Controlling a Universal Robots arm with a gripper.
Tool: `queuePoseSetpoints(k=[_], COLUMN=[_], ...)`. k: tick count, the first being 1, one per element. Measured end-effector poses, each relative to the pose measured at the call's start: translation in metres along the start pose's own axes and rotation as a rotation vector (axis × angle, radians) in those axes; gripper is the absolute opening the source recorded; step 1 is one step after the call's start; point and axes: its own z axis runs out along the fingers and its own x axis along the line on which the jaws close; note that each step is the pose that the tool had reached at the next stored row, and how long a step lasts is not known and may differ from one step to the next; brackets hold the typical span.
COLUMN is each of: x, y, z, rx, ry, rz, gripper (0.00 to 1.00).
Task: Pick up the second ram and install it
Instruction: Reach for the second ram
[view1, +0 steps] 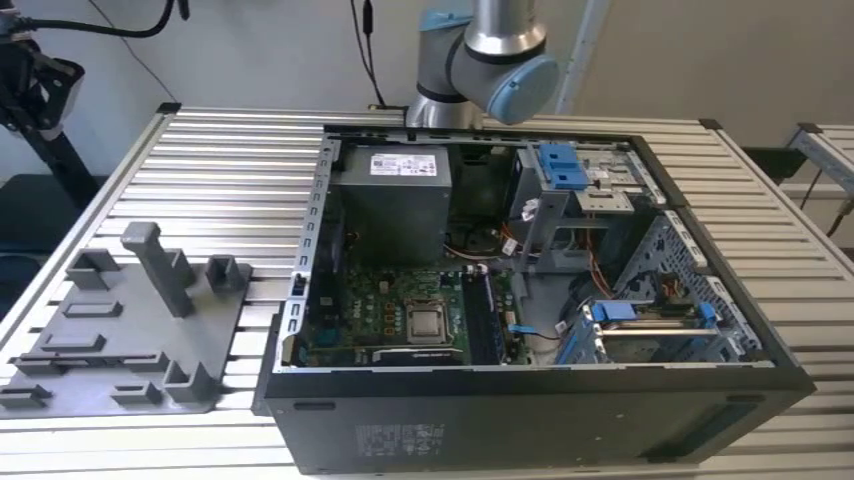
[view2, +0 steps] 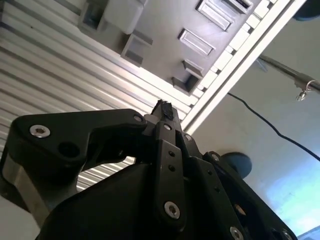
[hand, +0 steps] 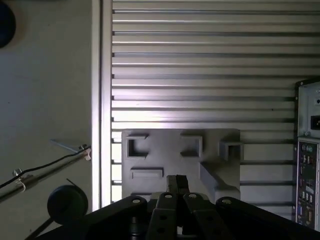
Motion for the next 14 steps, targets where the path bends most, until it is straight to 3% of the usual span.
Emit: queuePoseSetpoints(k=[5, 14], x=[-0.0003, -0.0007], y=[-0.0160, -0.0524], z=[0.0004, 0.0009], rx=[-0.0001, 0.0000], ry=[-0.0003, 0.0000], rz=[0.001, 0.001], gripper=[0.11, 0.11])
